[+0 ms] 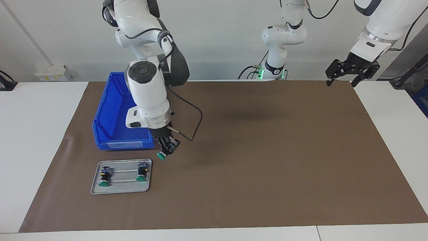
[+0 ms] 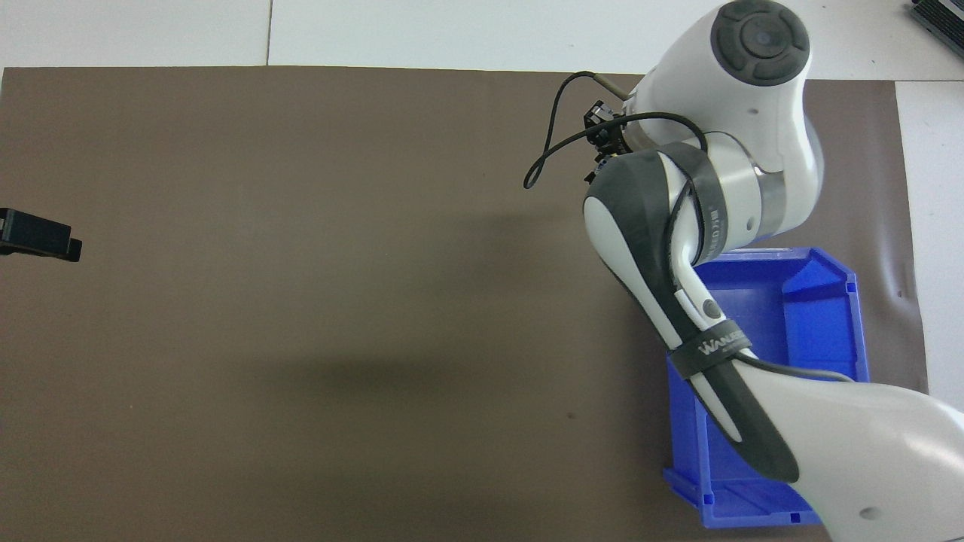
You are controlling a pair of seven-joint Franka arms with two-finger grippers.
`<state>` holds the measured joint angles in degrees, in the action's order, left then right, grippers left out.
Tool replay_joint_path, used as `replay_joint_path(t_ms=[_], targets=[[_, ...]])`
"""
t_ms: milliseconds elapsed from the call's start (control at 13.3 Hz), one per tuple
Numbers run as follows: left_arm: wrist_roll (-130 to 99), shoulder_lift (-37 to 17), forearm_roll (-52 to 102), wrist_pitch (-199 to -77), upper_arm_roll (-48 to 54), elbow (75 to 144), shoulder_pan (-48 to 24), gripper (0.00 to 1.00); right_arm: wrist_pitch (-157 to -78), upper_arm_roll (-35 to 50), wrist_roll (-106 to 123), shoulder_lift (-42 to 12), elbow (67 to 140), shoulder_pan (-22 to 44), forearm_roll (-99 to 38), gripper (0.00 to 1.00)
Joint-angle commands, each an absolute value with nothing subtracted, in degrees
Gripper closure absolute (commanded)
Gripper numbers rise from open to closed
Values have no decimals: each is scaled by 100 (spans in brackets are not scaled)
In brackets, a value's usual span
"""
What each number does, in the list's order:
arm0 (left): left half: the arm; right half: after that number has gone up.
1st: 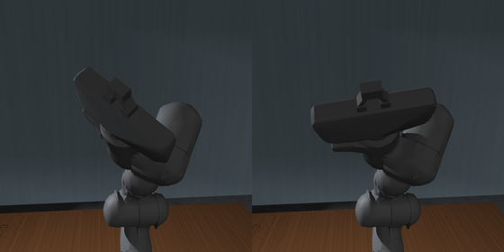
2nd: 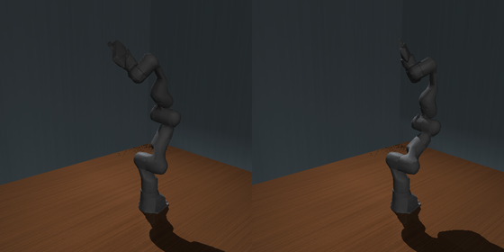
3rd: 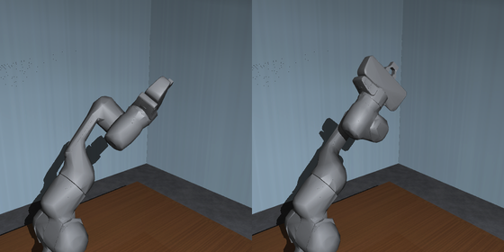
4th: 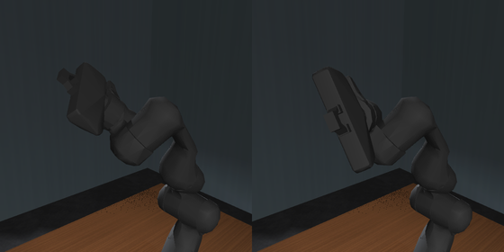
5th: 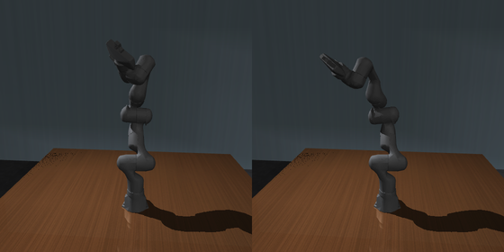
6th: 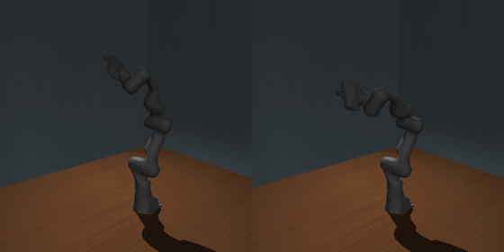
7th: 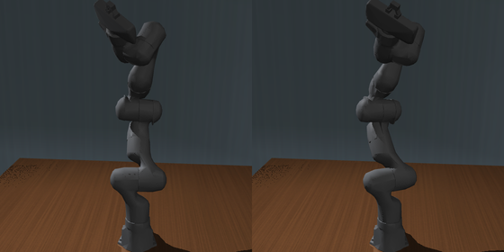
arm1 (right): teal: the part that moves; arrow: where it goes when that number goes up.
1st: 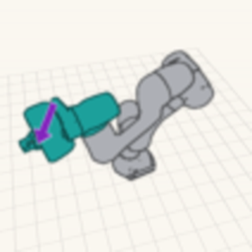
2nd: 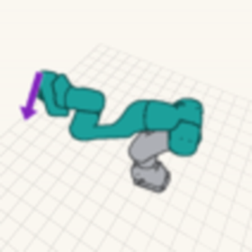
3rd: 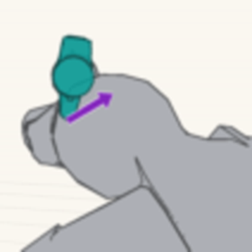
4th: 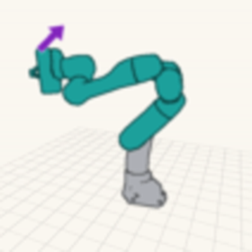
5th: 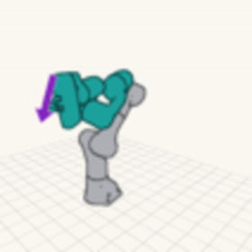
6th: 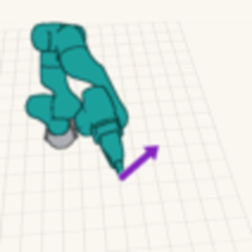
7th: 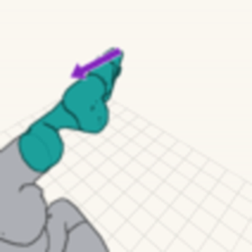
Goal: Place and press button with both arms
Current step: 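Lift the button module out of the tray with the right gripper, then carry the module to the table middle and release it with the right gripper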
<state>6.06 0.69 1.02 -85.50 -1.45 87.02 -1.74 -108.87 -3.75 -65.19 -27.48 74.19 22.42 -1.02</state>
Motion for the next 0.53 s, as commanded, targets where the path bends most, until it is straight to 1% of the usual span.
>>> replay_joint_path(t_ms=[0,150,300,375,451], targets=[[589,211,-9,-8543,-88,8859,-114,0,-10986,-360,-8289,-2602,7567,2775,-18,100],[589,211,-9,-8543,-97,8859,-114,0,-11004,-360,-9705,-2628,7664,3223,113,100],[589,211,-9,-8543,-97,8859,-114,0,-11415,-360,-10955,-2611,8101,3602,334,100],[589,211,-9,-8534,-97,8859,-114,0,-11434,-360,-11351,-2663,8182,3856,395,100],[589,211,-9,-8543,-97,8859,-114,0,-11435,-360,-12043,-2837,8200,4137,796,100]])
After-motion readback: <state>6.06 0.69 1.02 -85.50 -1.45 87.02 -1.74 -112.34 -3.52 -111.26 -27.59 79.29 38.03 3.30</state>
